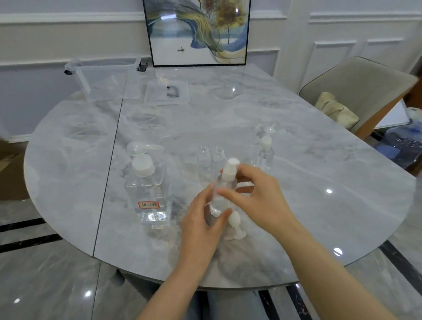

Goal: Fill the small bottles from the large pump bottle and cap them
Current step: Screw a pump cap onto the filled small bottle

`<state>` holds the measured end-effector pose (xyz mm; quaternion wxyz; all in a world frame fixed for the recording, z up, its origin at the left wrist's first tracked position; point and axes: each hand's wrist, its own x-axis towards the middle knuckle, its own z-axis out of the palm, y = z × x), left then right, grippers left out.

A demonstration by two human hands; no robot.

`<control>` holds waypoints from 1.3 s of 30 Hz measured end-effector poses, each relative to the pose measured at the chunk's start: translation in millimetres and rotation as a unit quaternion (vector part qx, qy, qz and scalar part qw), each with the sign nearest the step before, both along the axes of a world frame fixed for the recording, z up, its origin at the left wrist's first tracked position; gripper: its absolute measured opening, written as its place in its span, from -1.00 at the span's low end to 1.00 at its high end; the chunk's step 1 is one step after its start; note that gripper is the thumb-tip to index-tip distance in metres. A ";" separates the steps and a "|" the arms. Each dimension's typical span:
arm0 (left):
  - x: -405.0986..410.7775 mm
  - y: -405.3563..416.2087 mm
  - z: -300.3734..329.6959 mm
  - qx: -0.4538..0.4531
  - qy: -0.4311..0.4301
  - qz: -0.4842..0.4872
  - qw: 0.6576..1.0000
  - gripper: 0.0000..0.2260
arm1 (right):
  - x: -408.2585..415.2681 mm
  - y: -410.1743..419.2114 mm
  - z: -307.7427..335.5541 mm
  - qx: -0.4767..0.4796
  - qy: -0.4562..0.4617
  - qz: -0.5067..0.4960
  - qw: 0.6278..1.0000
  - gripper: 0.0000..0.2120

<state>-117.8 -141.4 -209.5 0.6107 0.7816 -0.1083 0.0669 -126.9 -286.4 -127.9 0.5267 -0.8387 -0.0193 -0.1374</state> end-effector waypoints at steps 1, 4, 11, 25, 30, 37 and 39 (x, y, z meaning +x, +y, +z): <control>-0.3 0.3 -1.0 -0.005 0.006 0.003 1.000 -0.47 | -0.2 -3.8 6.1 0.009 -0.005 -0.009 1.000 -0.76; -0.1 0.7 -0.3 0.009 -0.003 0.018 1.000 -0.48 | 4.1 -18.8 32.2 0.033 -0.043 -0.045 0.998 -0.76; -2.5 0.6 0.7 0.026 -0.007 0.027 0.999 -0.70 | 54.6 -51.5 39.1 -0.034 -0.056 -0.143 0.987 -0.73; -4.4 0.4 1.9 0.042 -0.005 0.044 0.998 -0.80 | 90.5 -44.6 -2.1 -0.155 -0.026 -0.103 0.982 -0.56; -3.3 0.3 0.6 0.045 -0.009 0.042 0.998 -0.82 | 93.8 -42.6 -7.7 -0.152 -0.023 -0.106 0.982 -0.55; -3.4 0.4 -0.8 0.034 -0.003 0.037 0.999 -0.84 | 98.1 -44.4 -10.4 -0.177 -0.028 -0.119 0.977 -0.53; -2.7 0.1 -0.8 0.025 -0.001 0.035 0.999 -0.83 | 98.3 -44.7 -10.5 -0.180 -0.029 -0.123 0.975 -0.53</control>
